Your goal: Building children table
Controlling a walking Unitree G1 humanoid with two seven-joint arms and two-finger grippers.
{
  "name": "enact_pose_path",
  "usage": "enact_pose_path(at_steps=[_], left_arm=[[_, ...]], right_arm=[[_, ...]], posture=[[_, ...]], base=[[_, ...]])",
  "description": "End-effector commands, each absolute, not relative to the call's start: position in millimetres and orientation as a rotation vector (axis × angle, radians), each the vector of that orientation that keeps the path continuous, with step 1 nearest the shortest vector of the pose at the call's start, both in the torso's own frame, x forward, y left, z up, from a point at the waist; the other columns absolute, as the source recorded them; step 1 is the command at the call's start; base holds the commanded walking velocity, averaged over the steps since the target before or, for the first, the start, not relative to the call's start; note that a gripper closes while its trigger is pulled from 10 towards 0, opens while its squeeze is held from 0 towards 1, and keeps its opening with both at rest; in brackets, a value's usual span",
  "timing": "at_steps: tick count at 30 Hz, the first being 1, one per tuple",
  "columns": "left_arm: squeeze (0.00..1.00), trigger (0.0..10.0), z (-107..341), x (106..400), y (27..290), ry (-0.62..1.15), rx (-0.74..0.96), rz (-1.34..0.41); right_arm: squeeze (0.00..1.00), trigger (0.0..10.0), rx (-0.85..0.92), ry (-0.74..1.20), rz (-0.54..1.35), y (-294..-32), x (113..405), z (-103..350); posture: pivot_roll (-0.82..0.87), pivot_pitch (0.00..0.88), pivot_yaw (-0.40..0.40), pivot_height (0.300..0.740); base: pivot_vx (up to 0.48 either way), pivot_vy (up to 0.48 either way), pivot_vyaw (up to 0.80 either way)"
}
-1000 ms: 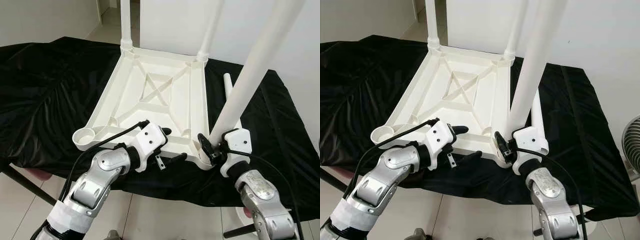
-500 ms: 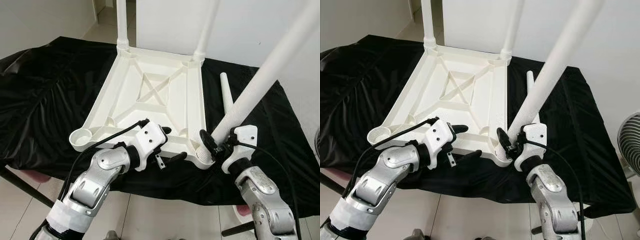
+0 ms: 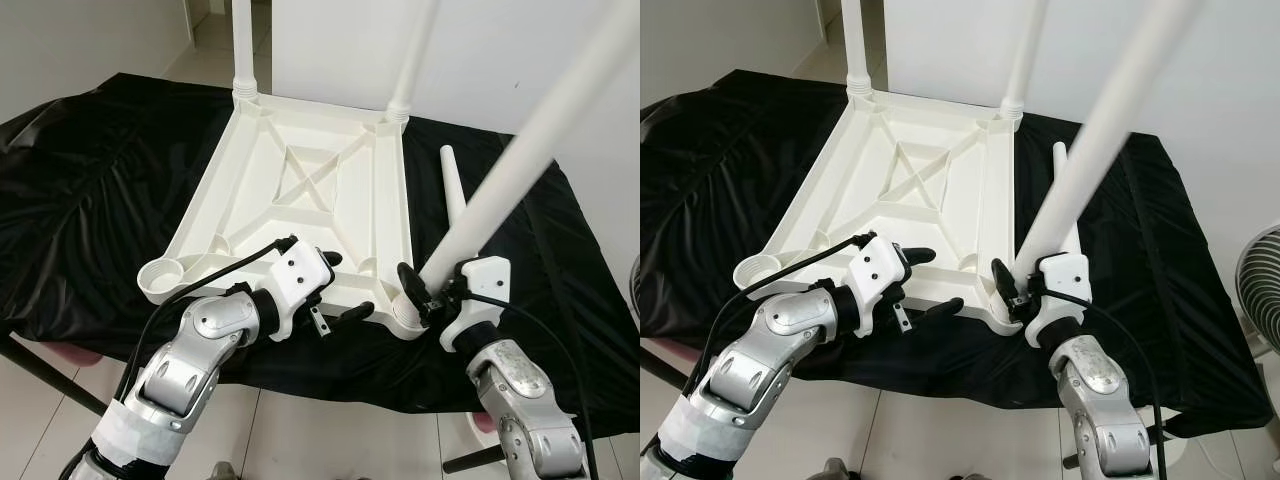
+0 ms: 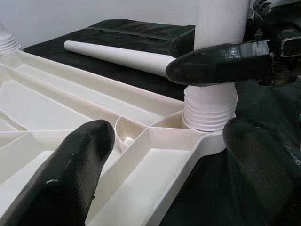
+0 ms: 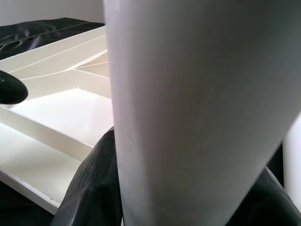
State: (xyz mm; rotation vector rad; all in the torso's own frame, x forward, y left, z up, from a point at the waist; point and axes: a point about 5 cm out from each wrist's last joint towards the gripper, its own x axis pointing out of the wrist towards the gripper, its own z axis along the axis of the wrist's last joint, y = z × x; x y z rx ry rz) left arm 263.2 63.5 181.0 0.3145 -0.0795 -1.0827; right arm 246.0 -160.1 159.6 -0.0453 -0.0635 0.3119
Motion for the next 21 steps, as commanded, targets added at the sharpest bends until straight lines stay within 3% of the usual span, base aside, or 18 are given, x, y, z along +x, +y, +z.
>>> enact_pose_path(at_steps=[1,14,21], left_arm=[[0.0,10.0,184,263,64,-0.086,0.305,-1.067],[0.0,10.0,186,266,66,-0.091,0.306,-1.049],[0.0,10.0,186,266,67,-0.09,0.304,-1.039]], right_arm=[[0.0,10.0,-0.074,0.058,0.302,-163,246,137],[0.0,10.0,-0.183,0.031,0.348,-166,260,143],[0.0,10.0,-0.141,0.038,0.314,-165,257,137]], posture=[[0.09,0.105,-0.054,0.74],[0.09,0.111,-0.057,0.74],[0.09,0.115,-0.059,0.74]], base=[[0.0,0.0,0.0],[0.0,0.0,0.0],[0.0,0.0,0.0]])
